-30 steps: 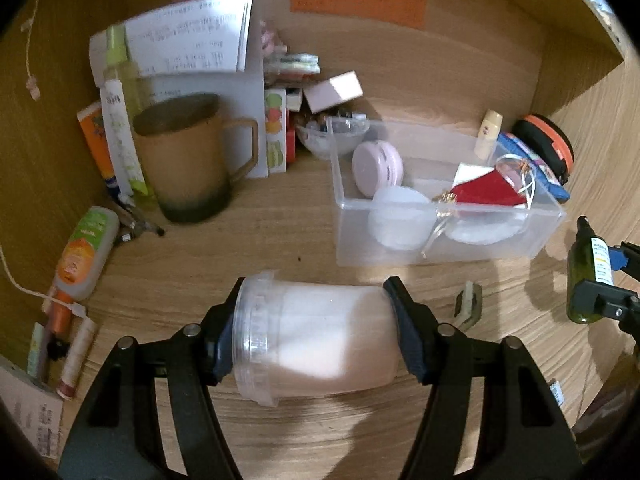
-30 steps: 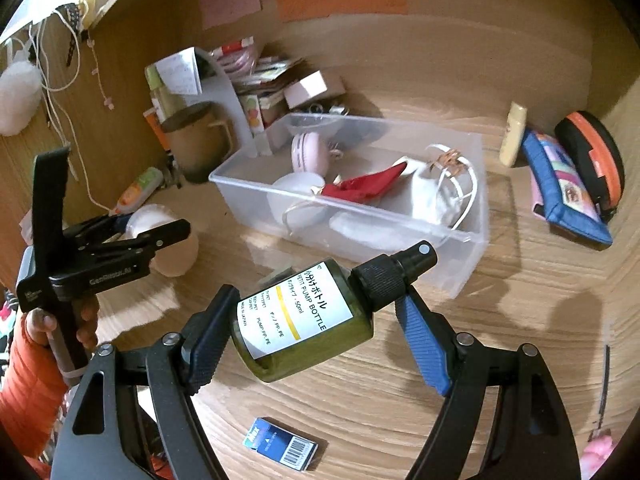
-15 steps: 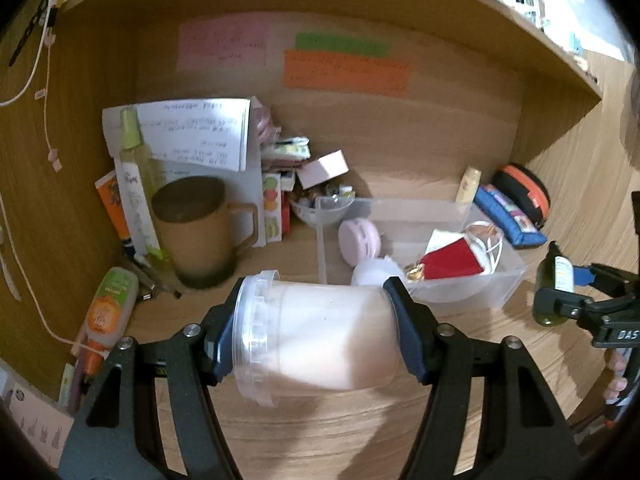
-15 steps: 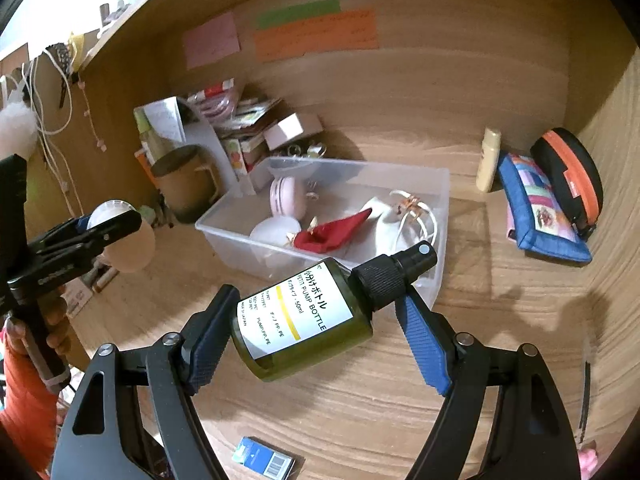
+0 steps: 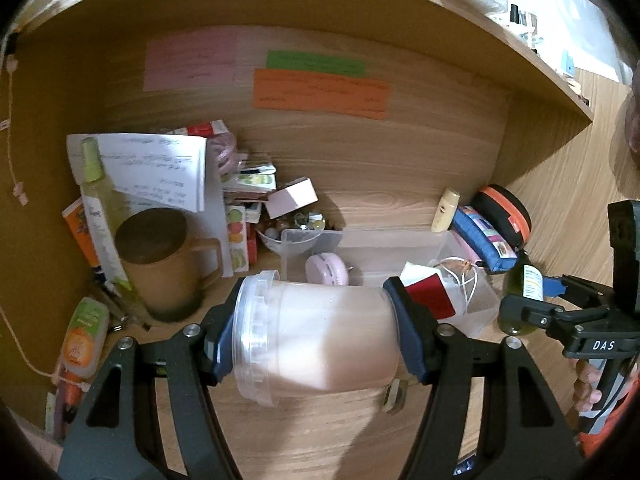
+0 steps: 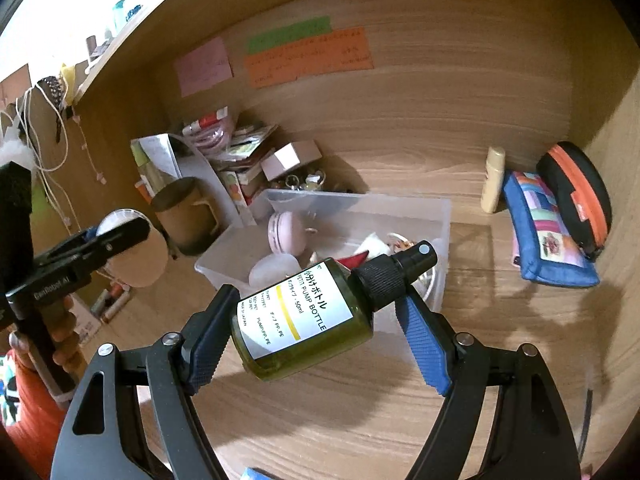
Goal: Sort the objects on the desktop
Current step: 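Carry the white jar and green bottle with both grippers over the clear box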
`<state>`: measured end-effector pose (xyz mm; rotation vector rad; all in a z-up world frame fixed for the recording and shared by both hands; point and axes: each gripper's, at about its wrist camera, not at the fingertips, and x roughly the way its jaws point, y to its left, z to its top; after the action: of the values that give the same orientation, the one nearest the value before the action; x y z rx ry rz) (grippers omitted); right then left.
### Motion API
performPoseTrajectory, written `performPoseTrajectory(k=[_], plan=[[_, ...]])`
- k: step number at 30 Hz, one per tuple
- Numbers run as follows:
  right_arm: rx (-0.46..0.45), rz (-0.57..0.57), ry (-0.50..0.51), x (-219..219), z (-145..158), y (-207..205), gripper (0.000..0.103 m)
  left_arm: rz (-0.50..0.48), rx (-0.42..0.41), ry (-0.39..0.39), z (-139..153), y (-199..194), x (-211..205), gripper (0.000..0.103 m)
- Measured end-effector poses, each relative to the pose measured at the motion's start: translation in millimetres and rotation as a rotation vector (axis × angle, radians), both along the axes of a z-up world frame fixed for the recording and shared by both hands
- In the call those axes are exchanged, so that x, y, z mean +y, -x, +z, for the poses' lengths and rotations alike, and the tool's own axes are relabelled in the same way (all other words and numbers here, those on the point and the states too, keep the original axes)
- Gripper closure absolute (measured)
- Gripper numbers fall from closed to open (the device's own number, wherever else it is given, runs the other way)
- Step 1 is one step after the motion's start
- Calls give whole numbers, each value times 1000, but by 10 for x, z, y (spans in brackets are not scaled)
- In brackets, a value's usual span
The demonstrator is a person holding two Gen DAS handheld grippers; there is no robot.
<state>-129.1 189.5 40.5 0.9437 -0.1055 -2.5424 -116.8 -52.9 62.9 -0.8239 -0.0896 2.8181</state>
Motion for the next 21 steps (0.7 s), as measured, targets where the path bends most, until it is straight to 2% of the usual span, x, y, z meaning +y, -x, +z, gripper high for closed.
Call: performPoseTrajectory(k=[21], plan=[[-69, 15, -34, -144, -321, 746, 26, -80, -99, 8, -251, 702, 349, 37]])
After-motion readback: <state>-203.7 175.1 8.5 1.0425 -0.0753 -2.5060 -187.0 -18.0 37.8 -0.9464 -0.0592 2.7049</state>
